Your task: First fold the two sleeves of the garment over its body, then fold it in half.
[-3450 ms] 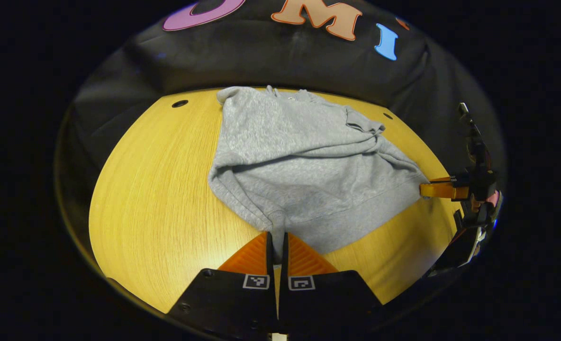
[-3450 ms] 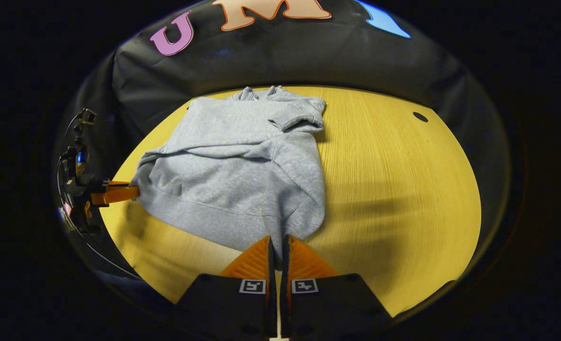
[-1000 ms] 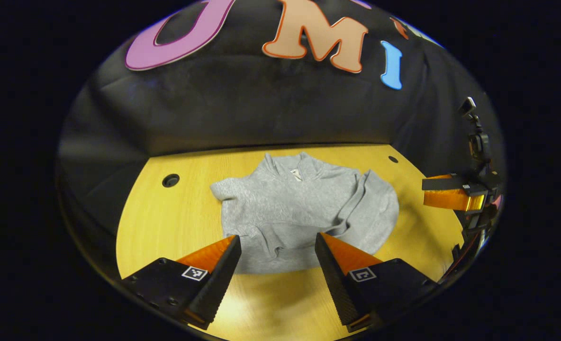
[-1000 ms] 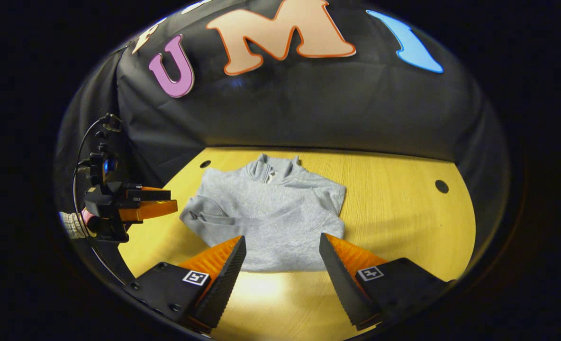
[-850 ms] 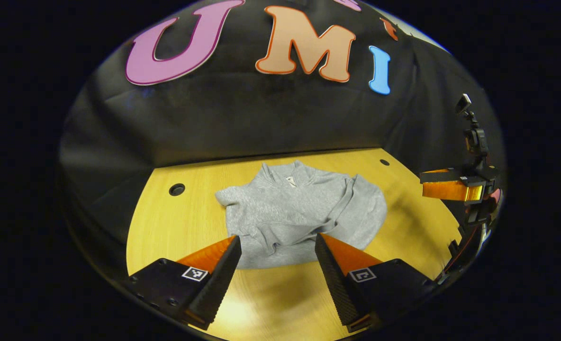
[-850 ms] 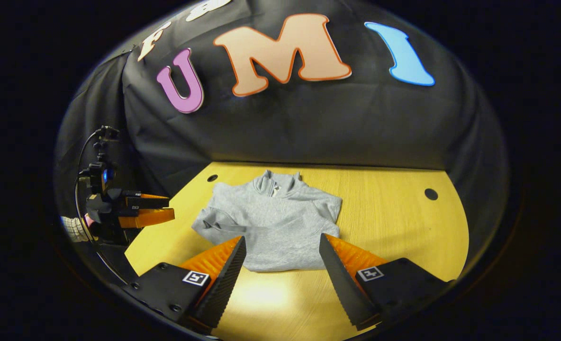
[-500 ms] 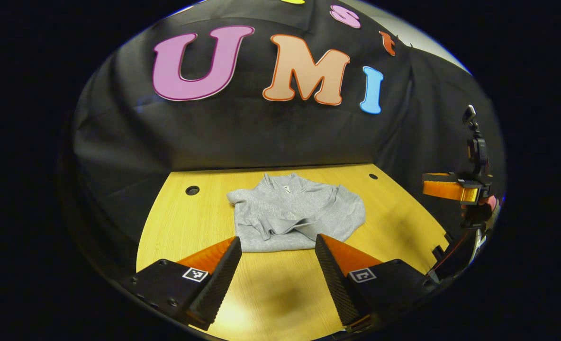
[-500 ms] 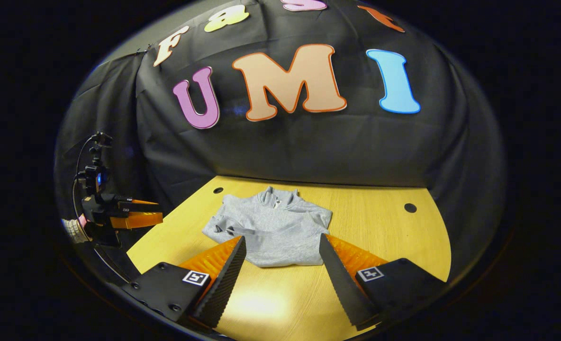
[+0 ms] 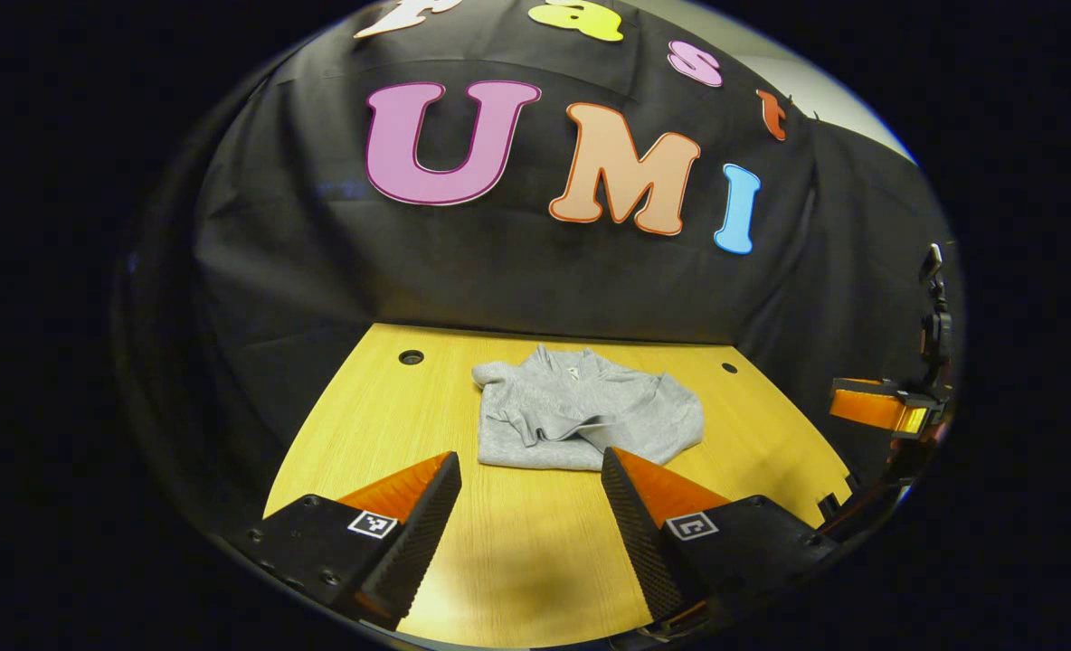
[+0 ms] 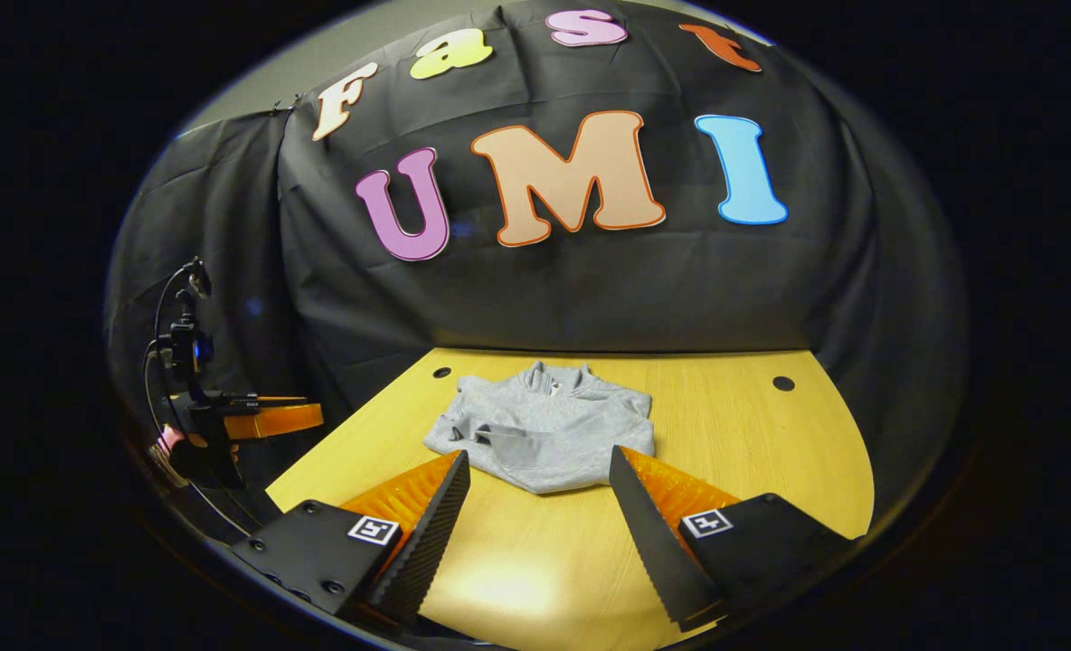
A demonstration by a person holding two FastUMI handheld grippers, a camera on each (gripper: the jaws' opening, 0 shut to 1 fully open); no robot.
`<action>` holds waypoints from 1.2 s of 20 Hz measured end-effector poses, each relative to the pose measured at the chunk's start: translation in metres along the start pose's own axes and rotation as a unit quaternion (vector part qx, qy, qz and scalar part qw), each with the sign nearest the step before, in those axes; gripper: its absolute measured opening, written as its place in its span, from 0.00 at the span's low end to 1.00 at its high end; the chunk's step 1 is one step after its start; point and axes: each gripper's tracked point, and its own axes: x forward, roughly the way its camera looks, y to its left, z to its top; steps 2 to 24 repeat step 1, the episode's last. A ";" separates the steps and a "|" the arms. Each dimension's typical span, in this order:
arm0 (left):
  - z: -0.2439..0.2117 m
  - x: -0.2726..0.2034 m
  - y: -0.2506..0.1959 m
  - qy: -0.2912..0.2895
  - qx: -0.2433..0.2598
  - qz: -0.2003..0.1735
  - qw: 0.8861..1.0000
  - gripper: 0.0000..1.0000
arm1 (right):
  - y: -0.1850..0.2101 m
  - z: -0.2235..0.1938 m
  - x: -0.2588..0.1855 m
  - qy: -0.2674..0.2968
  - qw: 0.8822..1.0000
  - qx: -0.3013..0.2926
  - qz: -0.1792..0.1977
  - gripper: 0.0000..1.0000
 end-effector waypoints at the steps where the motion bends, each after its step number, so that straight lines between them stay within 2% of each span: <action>1: -0.002 -0.001 -0.001 0.001 0.002 -0.001 1.000 0.91 | 0.001 -0.001 -0.002 -0.002 1.000 0.000 -0.001 0.98; 24: -0.002 -0.001 -0.001 0.001 0.002 -0.001 1.000 0.91 | 0.001 -0.001 -0.002 -0.002 1.000 0.000 -0.001 0.98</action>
